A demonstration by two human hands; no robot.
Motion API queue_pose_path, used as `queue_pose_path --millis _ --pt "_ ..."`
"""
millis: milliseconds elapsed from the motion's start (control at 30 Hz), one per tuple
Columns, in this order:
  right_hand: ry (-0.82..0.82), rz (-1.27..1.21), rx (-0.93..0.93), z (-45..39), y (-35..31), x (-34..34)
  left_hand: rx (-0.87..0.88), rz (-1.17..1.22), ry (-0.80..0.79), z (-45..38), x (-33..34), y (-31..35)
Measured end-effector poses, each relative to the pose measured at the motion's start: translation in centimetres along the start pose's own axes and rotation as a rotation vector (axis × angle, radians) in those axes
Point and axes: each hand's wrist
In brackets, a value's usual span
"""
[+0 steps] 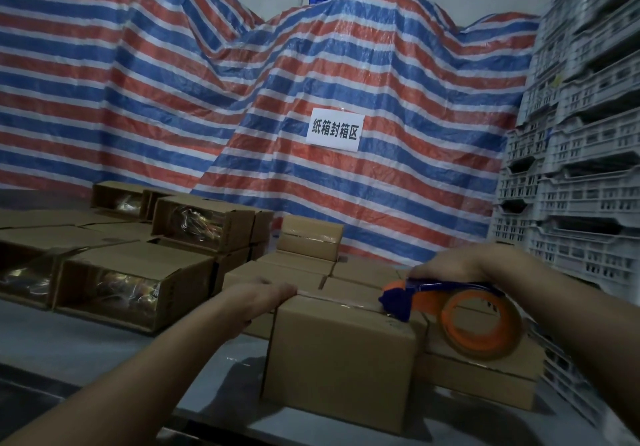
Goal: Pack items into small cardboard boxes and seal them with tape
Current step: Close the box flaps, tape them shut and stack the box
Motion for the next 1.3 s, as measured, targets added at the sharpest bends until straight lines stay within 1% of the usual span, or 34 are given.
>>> queue_pose_path --millis 100,200,233,267,300,333,400,433,500,533,633,700,767,800,833,900,1000,1067,1200,1300 --pt "-0.035 0.076 -0.086 0.6 0.1 0.3 0.132 -0.193 0.071 0.0 -0.4 1.6" --pt "-0.048 0.117 -0.140 0.9 0.1 0.5 0.350 -0.512 0.201 0.9 0.3 3.9" --pt "-0.054 0.145 -0.150 0.8 0.2 0.4 0.427 -0.571 0.234 1.4 1.0 4.7" --pt "-0.059 0.171 -0.157 0.8 0.2 0.3 0.501 -0.598 0.234 1.9 1.9 5.3" --pt "-0.062 0.192 -0.164 0.7 0.3 0.3 0.560 -0.620 0.188 2.5 2.9 5.8" --pt "-0.064 0.204 -0.173 0.8 0.3 0.3 0.594 -0.650 0.108 3.0 3.9 6.0" --pt "-0.066 0.183 -0.179 0.8 0.3 0.4 0.590 -0.692 -0.084 3.8 5.7 5.8" --pt "-0.063 0.159 -0.174 0.7 0.5 0.4 0.601 -0.754 -0.130 3.9 6.3 5.5" --pt "-0.055 0.130 -0.187 0.5 0.7 0.7 0.654 -0.964 -0.109 4.1 6.5 4.9" --pt "-0.043 0.138 -0.199 0.5 0.9 0.8 0.671 -1.019 -0.085 4.1 6.4 4.7" --pt "0.038 0.128 -0.205 0.1 1.6 0.6 0.717 -0.993 -0.081 3.8 6.2 4.2" --pt "0.079 0.035 -0.212 0.0 3.1 0.4 0.740 -0.976 -0.092 3.8 6.1 4.0" --pt "0.048 -0.036 -0.166 0.7 4.9 0.4 0.755 -0.961 -0.093 3.7 5.9 3.8" --pt "0.025 -0.117 -0.118 0.9 5.8 0.8 0.756 -0.955 -0.092 3.7 5.8 3.8" --pt "0.022 -0.189 -0.099 0.9 6.5 1.3 0.755 -0.949 -0.088 3.7 5.9 3.8" --pt "0.033 -0.241 -0.095 0.9 7.5 2.5 0.752 -0.952 -0.080 3.7 6.1 3.8" --pt "0.056 -0.209 -0.088 0.6 6.8 4.7 0.703 -0.946 -0.107 3.6 6.1 4.1" --pt "0.074 -0.236 -0.087 0.5 6.3 5.8 0.672 -0.932 -0.154 3.6 6.1 4.8" --pt "0.079 -0.323 -0.138 0.7 6.0 5.9 0.775 -0.952 -0.234 4.4 7.7 6.3" --pt "0.083 -0.342 -0.184 0.9 5.9 6.0 0.823 -0.982 -0.223 4.6 9.0 6.2"
Point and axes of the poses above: each hand's wrist, its own z-axis away from the middle knuckle, its own x-axis out of the palm, y = z × x, and after that the axes turned 1 degree about x, right-handed
